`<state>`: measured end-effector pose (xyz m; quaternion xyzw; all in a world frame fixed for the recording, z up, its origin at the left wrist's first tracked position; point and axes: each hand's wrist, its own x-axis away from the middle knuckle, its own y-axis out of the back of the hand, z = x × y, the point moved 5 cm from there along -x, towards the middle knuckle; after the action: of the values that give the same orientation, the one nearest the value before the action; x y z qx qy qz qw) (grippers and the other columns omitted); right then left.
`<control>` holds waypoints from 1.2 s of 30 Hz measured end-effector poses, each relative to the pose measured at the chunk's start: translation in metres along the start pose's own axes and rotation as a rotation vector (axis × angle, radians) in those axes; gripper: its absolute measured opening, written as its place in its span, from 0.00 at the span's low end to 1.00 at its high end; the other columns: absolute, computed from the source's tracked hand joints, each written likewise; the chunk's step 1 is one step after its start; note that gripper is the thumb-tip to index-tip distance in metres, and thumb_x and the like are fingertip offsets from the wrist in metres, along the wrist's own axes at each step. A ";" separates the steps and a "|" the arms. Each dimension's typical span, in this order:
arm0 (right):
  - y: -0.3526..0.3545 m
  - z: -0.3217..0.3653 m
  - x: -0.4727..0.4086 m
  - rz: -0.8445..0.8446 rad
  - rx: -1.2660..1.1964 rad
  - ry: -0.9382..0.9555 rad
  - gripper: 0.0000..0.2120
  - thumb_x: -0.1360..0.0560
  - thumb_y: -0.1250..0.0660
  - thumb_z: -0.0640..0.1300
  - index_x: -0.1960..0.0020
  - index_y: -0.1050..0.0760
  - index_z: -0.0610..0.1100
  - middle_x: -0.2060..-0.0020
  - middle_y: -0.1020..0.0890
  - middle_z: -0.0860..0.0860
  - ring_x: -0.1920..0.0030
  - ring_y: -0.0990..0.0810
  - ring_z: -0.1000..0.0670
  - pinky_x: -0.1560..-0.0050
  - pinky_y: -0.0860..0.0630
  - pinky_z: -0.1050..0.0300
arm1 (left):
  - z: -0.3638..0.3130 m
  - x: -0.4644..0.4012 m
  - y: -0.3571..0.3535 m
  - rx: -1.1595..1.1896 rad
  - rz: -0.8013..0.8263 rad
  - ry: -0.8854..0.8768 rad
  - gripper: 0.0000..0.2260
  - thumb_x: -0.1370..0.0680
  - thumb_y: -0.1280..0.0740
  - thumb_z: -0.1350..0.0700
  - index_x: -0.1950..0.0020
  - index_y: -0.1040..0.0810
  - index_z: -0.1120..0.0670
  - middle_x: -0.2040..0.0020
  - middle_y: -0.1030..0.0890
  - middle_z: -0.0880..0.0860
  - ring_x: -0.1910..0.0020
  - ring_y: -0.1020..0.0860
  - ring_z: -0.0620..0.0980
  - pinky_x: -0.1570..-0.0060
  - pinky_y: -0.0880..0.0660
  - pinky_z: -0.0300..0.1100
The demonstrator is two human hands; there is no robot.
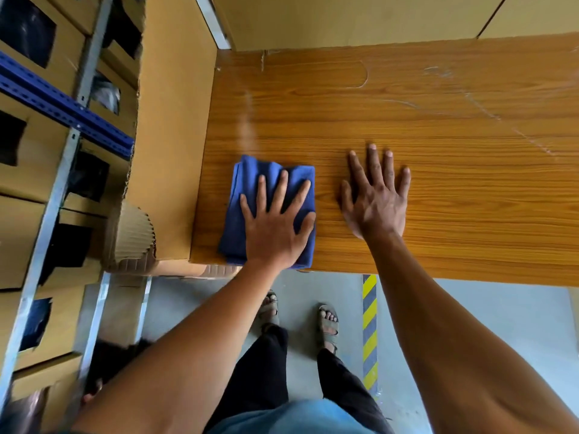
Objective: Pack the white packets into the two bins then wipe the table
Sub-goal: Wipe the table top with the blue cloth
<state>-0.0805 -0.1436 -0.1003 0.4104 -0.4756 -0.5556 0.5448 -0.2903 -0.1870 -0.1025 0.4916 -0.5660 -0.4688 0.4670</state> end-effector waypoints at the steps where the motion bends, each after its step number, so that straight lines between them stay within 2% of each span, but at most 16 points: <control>1: 0.000 0.001 0.000 0.005 0.005 0.000 0.30 0.14 0.57 0.64 0.14 0.56 0.59 0.14 0.56 0.52 0.15 0.59 0.44 0.18 0.55 0.32 | 0.000 0.012 -0.001 0.006 0.013 0.009 0.29 0.15 0.52 0.31 0.15 0.51 0.35 0.13 0.51 0.47 0.14 0.55 0.60 0.23 0.51 0.74; 4: 0.000 0.001 0.001 0.008 0.013 -0.005 0.30 0.14 0.57 0.64 0.14 0.56 0.59 0.14 0.56 0.52 0.15 0.59 0.44 0.18 0.55 0.32 | 0.000 0.002 -0.001 -0.010 0.005 0.016 0.29 0.15 0.52 0.31 0.15 0.51 0.34 0.13 0.51 0.47 0.14 0.54 0.61 0.24 0.51 0.75; 7: -0.001 0.001 0.000 -0.004 0.007 -0.004 0.30 0.14 0.56 0.64 0.14 0.55 0.59 0.14 0.55 0.52 0.15 0.58 0.44 0.18 0.55 0.32 | 0.003 -0.052 0.001 0.022 -0.028 0.034 0.28 0.16 0.51 0.31 0.15 0.49 0.33 0.13 0.49 0.46 0.14 0.53 0.60 0.24 0.52 0.76; 11: -0.004 0.000 0.000 -0.014 0.008 0.001 0.30 0.14 0.55 0.63 0.14 0.54 0.59 0.14 0.54 0.52 0.15 0.57 0.44 0.18 0.55 0.32 | 0.008 -0.117 0.004 0.058 0.032 0.091 0.29 0.17 0.55 0.29 0.16 0.53 0.32 0.13 0.53 0.45 0.14 0.57 0.60 0.23 0.57 0.75; 13: -0.003 0.000 0.000 -0.015 0.013 -0.001 0.30 0.14 0.55 0.64 0.14 0.54 0.59 0.14 0.54 0.53 0.15 0.57 0.44 0.18 0.55 0.32 | 0.006 -0.111 0.004 0.039 0.025 0.064 0.29 0.16 0.54 0.30 0.15 0.52 0.33 0.13 0.52 0.46 0.14 0.56 0.60 0.23 0.55 0.75; 16: -0.002 0.000 0.000 -0.011 0.000 0.004 0.30 0.14 0.55 0.64 0.14 0.54 0.59 0.14 0.54 0.52 0.15 0.57 0.44 0.18 0.55 0.32 | 0.005 -0.048 0.003 -0.001 -0.027 0.013 0.29 0.16 0.51 0.32 0.15 0.49 0.35 0.13 0.49 0.47 0.14 0.53 0.60 0.23 0.51 0.74; 20: -0.001 0.000 0.001 -0.005 0.008 0.003 0.30 0.14 0.57 0.64 0.14 0.55 0.59 0.14 0.55 0.52 0.15 0.58 0.44 0.18 0.55 0.32 | 0.006 0.029 -0.003 -0.028 0.008 0.026 0.29 0.15 0.52 0.32 0.14 0.51 0.36 0.13 0.52 0.48 0.14 0.55 0.60 0.23 0.50 0.72; 26: -0.003 0.001 0.000 -0.009 0.010 -0.004 0.30 0.14 0.57 0.63 0.14 0.56 0.59 0.14 0.56 0.53 0.15 0.58 0.44 0.18 0.55 0.32 | 0.006 0.018 -0.002 -0.066 0.027 -0.006 0.30 0.16 0.53 0.31 0.15 0.55 0.34 0.13 0.55 0.47 0.14 0.57 0.61 0.23 0.51 0.74; 30: -0.004 0.002 0.001 -0.008 0.018 0.002 0.30 0.14 0.57 0.63 0.14 0.56 0.59 0.14 0.56 0.52 0.15 0.59 0.44 0.18 0.55 0.32 | 0.010 -0.039 -0.002 -0.004 -0.019 -0.002 0.29 0.16 0.51 0.31 0.15 0.51 0.34 0.13 0.51 0.46 0.14 0.54 0.60 0.24 0.51 0.76; 33: -0.003 0.002 0.002 -0.007 0.013 0.002 0.30 0.14 0.57 0.64 0.14 0.56 0.59 0.14 0.56 0.52 0.15 0.59 0.45 0.18 0.55 0.33 | 0.006 -0.085 0.000 -0.010 0.000 -0.004 0.32 0.17 0.52 0.30 0.14 0.56 0.37 0.13 0.52 0.48 0.14 0.54 0.61 0.24 0.51 0.77; 36: -0.003 0.001 0.001 -0.006 0.015 0.005 0.30 0.14 0.57 0.64 0.14 0.56 0.59 0.14 0.56 0.53 0.15 0.59 0.45 0.18 0.56 0.33 | 0.006 -0.077 -0.001 -0.017 -0.028 -0.030 0.37 0.17 0.52 0.29 0.13 0.59 0.44 0.13 0.57 0.51 0.14 0.53 0.62 0.23 0.50 0.75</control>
<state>-0.0821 -0.1444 -0.1027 0.4173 -0.4771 -0.5527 0.5411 -0.2902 -0.1099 -0.1096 0.4884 -0.5618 -0.4874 0.4563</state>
